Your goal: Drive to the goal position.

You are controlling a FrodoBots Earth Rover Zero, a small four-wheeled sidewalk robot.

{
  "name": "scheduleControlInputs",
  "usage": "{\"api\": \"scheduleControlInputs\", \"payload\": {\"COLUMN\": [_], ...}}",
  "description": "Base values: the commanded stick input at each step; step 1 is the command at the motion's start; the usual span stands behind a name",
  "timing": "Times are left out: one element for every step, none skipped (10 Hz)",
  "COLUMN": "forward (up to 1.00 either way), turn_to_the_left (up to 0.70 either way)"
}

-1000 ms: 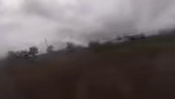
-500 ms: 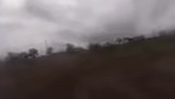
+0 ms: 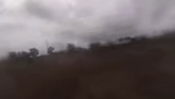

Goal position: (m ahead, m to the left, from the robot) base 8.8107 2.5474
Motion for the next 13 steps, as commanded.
{"api": "scheduleControlInputs", "payload": {"forward": [0.70, 0.70, 0.70, 0.70, 0.70, 0.70, 0.70, 0.70, 0.70, 0.70, 0.70, 0.70, 0.70], "turn_to_the_left": [0.00, 0.00, 0.00, 0.00, 0.00, 0.00, 0.00, 0.00, 0.00, 0.00, 0.00, 0.35, 0.35]}}
